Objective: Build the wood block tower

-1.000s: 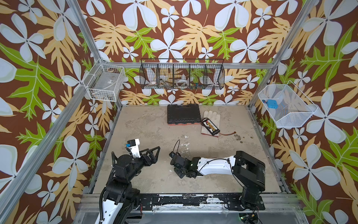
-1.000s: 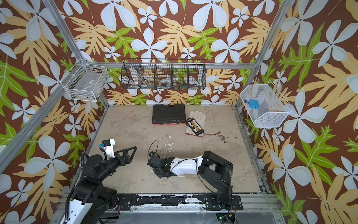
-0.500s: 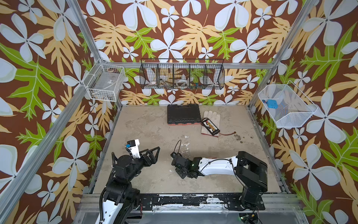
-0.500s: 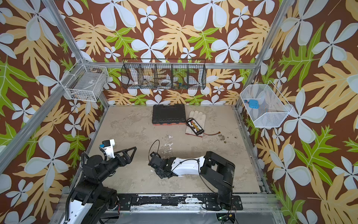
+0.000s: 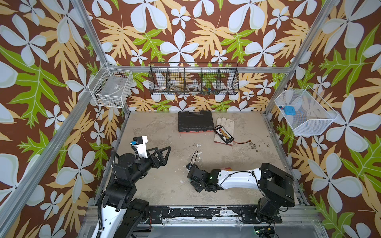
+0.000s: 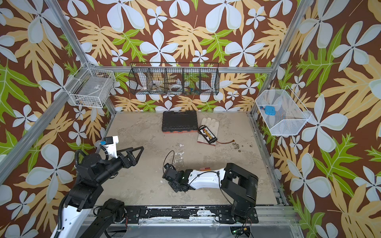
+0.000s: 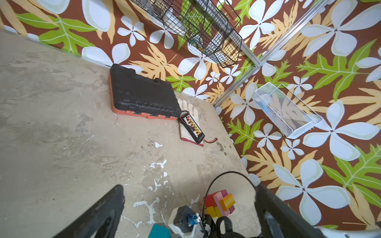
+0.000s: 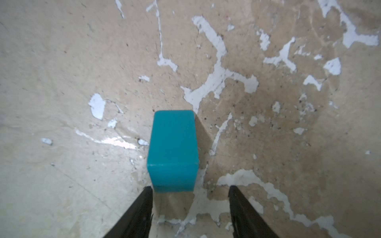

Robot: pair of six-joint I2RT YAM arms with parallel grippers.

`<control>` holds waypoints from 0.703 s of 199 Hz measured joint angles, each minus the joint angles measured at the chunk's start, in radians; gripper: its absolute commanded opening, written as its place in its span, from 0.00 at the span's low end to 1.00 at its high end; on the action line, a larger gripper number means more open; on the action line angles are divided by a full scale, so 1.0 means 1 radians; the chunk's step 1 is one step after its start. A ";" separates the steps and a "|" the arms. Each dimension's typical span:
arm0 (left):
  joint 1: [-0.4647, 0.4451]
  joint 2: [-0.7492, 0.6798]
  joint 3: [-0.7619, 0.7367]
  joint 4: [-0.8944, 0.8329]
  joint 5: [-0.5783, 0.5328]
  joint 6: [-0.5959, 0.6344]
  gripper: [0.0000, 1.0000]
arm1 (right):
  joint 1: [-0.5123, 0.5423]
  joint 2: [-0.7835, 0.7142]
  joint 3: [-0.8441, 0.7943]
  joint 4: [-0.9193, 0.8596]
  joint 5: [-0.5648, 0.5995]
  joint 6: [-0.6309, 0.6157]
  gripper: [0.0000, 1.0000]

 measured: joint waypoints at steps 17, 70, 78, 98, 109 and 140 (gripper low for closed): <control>0.000 0.020 -0.007 0.000 0.044 -0.005 1.00 | 0.000 0.000 -0.006 0.008 0.006 0.005 0.61; 0.000 0.006 -0.105 0.037 0.158 -0.038 1.00 | -0.032 0.025 0.002 0.046 0.036 0.035 0.58; 0.000 0.010 -0.107 0.043 0.154 -0.046 1.00 | -0.042 0.024 -0.003 0.053 0.040 0.048 0.58; 0.000 -0.001 -0.145 0.085 0.115 -0.059 1.00 | -0.060 0.013 -0.023 0.072 0.045 0.053 0.58; 0.000 -0.009 -0.180 0.095 0.095 -0.064 1.00 | -0.066 0.004 -0.033 0.073 0.047 0.057 0.59; 0.000 0.007 -0.285 0.159 0.105 -0.105 1.00 | -0.091 -0.007 -0.042 0.066 0.048 0.075 0.59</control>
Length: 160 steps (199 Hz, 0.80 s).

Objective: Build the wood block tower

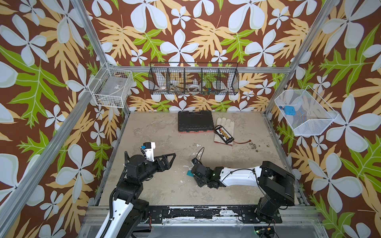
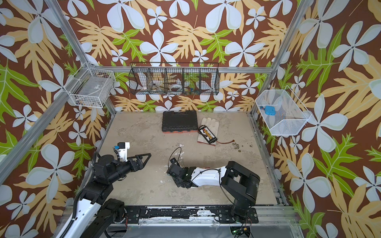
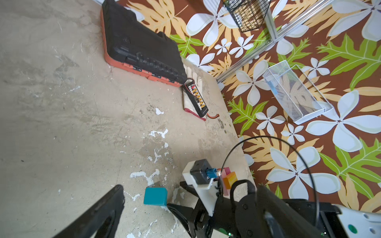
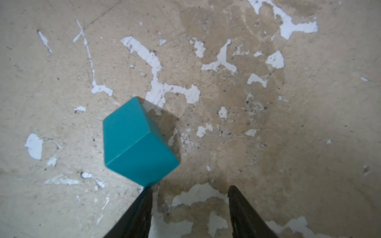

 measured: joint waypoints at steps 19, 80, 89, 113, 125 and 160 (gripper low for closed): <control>0.000 0.002 -0.073 0.070 0.026 -0.024 1.00 | -0.010 0.001 0.006 -0.008 0.000 0.000 0.59; 0.000 -0.088 -0.226 0.204 -0.018 -0.053 1.00 | -0.038 0.031 0.053 -0.026 -0.009 0.005 0.58; 0.000 -0.093 -0.236 0.217 -0.026 -0.053 1.00 | -0.044 0.033 0.056 -0.026 -0.014 0.006 0.59; 0.000 -0.092 -0.259 0.224 -0.066 -0.055 1.00 | -0.053 0.049 0.077 -0.027 -0.027 0.015 0.58; 0.000 -0.081 -0.264 0.224 -0.084 -0.057 1.00 | -0.054 0.063 0.095 -0.026 -0.031 0.017 0.58; 0.000 -0.045 -0.275 0.242 -0.092 -0.057 1.00 | -0.069 0.098 0.139 -0.022 -0.050 0.018 0.57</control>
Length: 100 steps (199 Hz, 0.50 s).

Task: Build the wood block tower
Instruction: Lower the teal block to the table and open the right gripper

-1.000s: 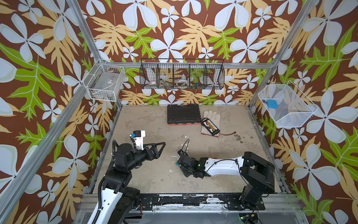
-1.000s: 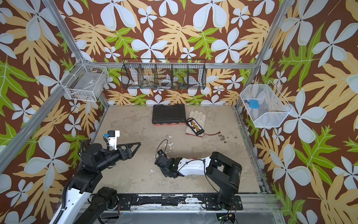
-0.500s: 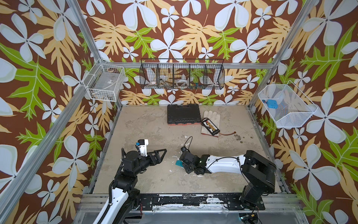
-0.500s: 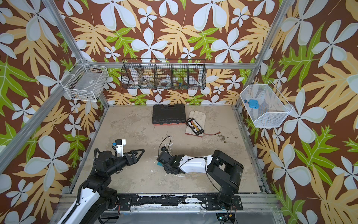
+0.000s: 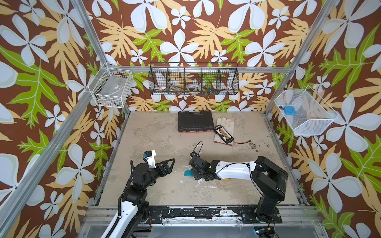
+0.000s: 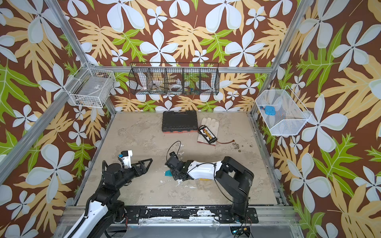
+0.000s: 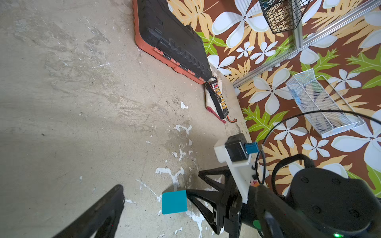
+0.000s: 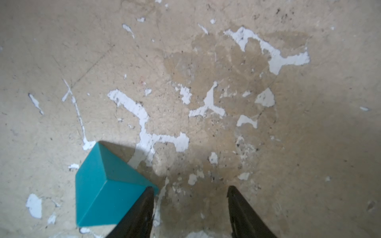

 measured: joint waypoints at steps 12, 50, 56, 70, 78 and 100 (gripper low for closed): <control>0.000 0.005 -0.011 0.014 0.010 0.000 1.00 | -0.010 0.012 0.009 0.003 -0.006 0.000 0.57; 0.000 0.018 -0.077 0.081 0.042 -0.004 1.00 | -0.029 0.048 0.055 0.007 -0.025 0.004 0.56; 0.000 0.023 -0.085 0.090 0.046 -0.004 1.00 | -0.029 0.044 0.055 0.008 -0.028 0.005 0.57; 0.000 0.038 -0.093 0.111 0.053 -0.004 1.00 | -0.025 0.008 0.034 0.004 -0.027 0.006 0.60; -0.002 0.048 -0.096 0.126 0.057 -0.004 1.00 | -0.019 -0.030 0.012 -0.004 -0.023 0.007 0.61; -0.016 0.077 -0.103 0.166 0.065 -0.004 0.99 | 0.005 -0.127 -0.045 -0.012 0.006 0.013 0.62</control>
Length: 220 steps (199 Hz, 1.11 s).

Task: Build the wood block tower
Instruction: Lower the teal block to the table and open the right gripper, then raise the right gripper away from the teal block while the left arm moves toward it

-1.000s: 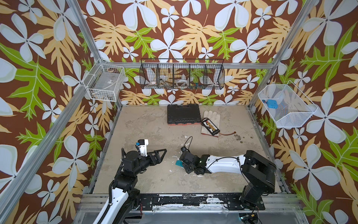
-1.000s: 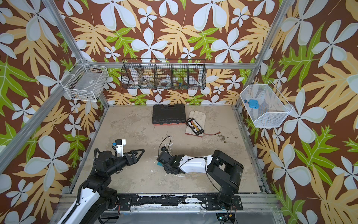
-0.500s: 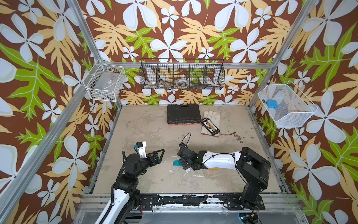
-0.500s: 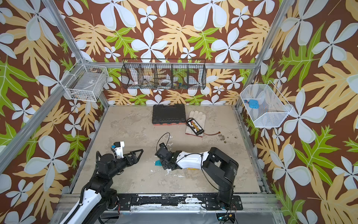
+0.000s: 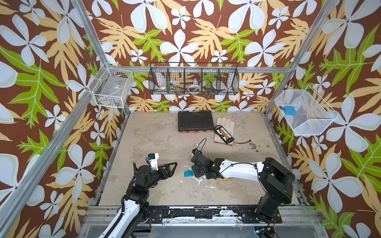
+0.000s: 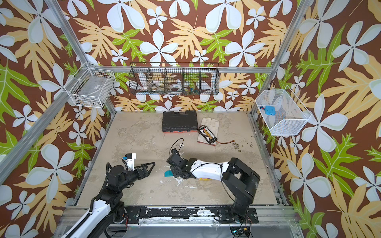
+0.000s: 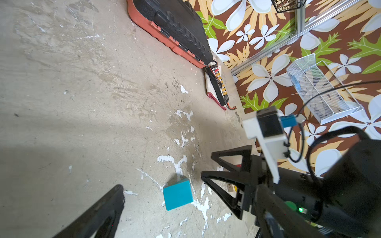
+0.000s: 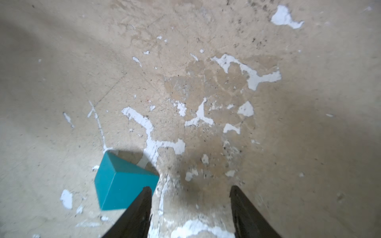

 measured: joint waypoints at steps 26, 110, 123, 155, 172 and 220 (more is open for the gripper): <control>-0.077 0.047 -0.002 0.044 -0.020 0.001 0.98 | 0.049 -0.095 -0.061 -0.038 0.027 0.020 0.62; -0.409 0.441 0.037 0.267 -0.203 0.087 0.99 | 0.080 -0.534 -0.135 -0.108 0.103 0.026 0.72; -0.441 0.516 0.058 0.301 -0.219 0.110 0.99 | 0.079 -0.591 -0.149 -0.142 0.134 0.036 0.74; -0.470 0.641 0.111 0.357 -0.246 0.154 0.99 | 0.076 -0.743 -0.206 -0.235 0.208 0.051 0.77; -0.472 0.676 0.134 0.365 -0.264 0.171 1.00 | 0.075 -0.818 -0.240 -0.262 0.229 0.055 0.78; -0.472 0.781 0.185 0.367 -0.304 0.232 1.00 | 0.075 -0.917 -0.281 -0.294 0.236 0.073 0.78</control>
